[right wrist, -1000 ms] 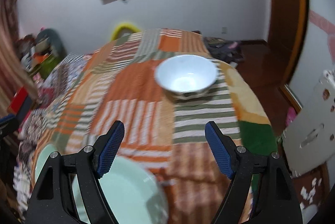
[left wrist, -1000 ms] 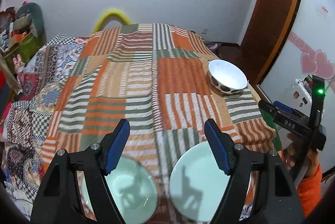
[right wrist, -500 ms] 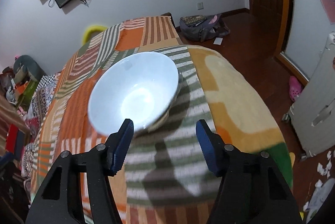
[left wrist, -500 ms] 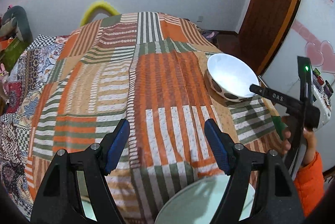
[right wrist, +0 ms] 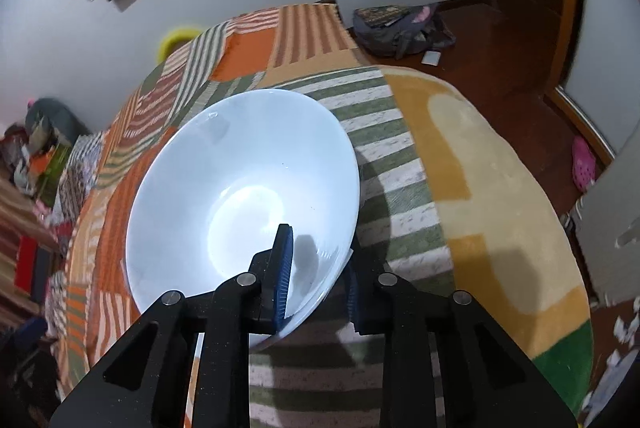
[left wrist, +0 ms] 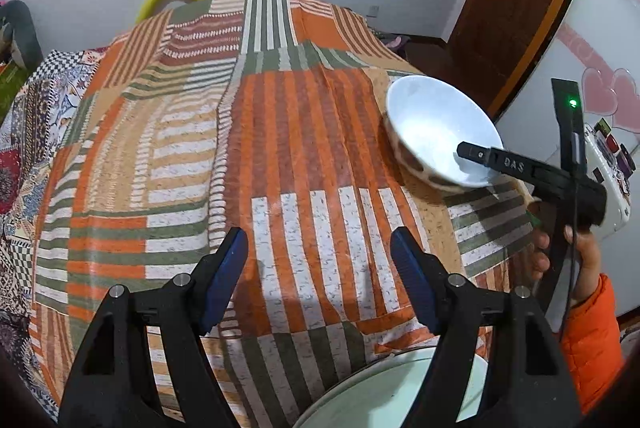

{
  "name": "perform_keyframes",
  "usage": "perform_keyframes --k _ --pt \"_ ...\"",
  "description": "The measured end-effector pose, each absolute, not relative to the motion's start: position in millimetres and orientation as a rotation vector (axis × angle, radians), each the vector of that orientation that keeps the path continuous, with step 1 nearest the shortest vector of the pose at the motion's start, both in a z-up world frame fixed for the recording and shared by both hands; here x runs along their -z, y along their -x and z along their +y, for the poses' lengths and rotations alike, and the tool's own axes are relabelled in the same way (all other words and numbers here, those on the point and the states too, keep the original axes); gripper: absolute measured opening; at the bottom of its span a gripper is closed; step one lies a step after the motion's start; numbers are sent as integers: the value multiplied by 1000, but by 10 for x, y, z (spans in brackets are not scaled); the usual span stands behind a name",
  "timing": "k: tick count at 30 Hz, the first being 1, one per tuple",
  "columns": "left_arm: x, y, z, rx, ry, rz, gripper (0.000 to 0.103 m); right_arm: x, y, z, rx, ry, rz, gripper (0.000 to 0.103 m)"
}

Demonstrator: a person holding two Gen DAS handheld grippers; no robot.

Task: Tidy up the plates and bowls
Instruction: 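Close both tools on the rim of the spotted white bowl, then lift the spotted white bowl with both tools and carry it over the stack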

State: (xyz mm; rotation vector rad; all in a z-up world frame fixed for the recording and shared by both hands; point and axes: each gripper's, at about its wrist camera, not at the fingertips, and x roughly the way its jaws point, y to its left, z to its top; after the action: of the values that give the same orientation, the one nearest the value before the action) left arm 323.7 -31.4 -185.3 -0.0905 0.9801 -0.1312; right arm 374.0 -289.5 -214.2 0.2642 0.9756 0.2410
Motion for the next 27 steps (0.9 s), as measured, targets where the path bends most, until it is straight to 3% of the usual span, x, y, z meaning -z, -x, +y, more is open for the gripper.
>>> perform_keyframes --k 12,16,18,19,27 --pt "2112 -3445 -483 148 118 1067 72 2134 -3193 -2638 -423 -157 1003 20" --pt "2249 -3506 -576 166 103 1113 44 2154 -3074 -2629 -434 -139 1000 20" --pt "2304 -3519 -637 211 106 1131 17 2173 -3066 -2631 -424 -138 998 20" --pt "2315 -3523 -671 233 103 1140 11 2176 -3074 -2625 -422 -141 997 20" --pt "2224 -3410 -694 246 89 1123 11 2106 -3037 -2586 -403 -168 1004 19"
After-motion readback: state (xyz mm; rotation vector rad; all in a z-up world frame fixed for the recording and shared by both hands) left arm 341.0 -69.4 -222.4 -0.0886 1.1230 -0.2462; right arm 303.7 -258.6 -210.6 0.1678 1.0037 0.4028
